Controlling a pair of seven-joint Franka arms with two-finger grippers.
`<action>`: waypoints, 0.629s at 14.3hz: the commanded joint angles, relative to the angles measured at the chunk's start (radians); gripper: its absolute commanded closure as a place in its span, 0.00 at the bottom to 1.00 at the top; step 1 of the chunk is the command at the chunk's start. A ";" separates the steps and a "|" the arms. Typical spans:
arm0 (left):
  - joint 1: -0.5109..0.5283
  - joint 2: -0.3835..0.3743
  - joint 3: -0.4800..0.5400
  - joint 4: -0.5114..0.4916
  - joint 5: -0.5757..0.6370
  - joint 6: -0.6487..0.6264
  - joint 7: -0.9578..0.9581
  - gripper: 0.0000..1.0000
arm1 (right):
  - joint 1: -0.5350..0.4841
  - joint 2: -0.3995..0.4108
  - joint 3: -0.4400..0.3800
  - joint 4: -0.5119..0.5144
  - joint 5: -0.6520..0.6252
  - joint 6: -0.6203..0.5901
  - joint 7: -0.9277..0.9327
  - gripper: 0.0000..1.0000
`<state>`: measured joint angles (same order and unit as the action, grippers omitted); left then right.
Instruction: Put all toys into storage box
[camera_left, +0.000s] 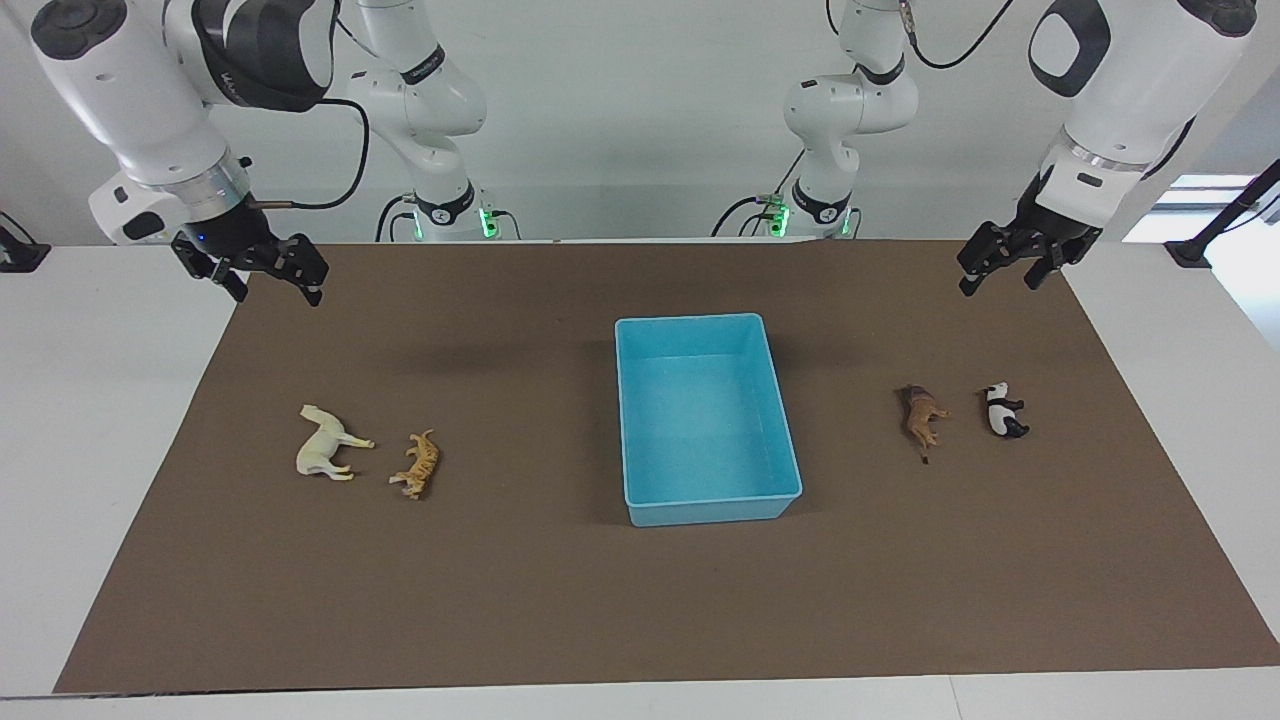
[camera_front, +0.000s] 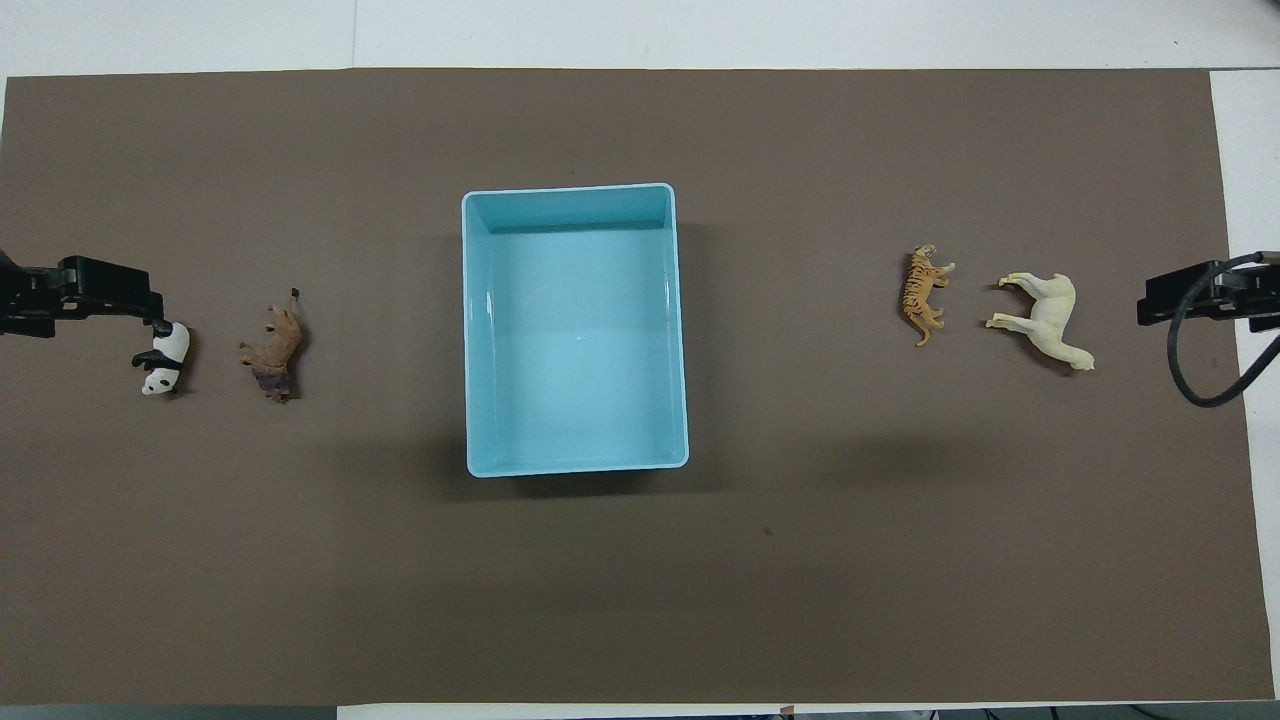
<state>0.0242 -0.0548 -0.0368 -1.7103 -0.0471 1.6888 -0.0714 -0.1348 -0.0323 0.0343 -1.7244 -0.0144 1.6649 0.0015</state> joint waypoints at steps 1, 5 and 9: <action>-0.010 0.012 0.000 0.023 -0.010 -0.032 -0.007 0.00 | -0.009 0.006 0.009 0.016 -0.006 -0.014 -0.018 0.00; -0.003 -0.010 0.002 -0.021 -0.010 0.009 -0.010 0.00 | -0.009 0.005 0.009 0.011 -0.006 -0.013 -0.018 0.00; 0.014 -0.008 0.005 -0.092 -0.004 0.168 -0.004 0.00 | 0.001 -0.005 0.009 -0.027 -0.004 0.076 -0.012 0.00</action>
<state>0.0221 -0.0540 -0.0319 -1.7377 -0.0470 1.7545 -0.0745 -0.1331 -0.0323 0.0349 -1.7258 -0.0143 1.6837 0.0015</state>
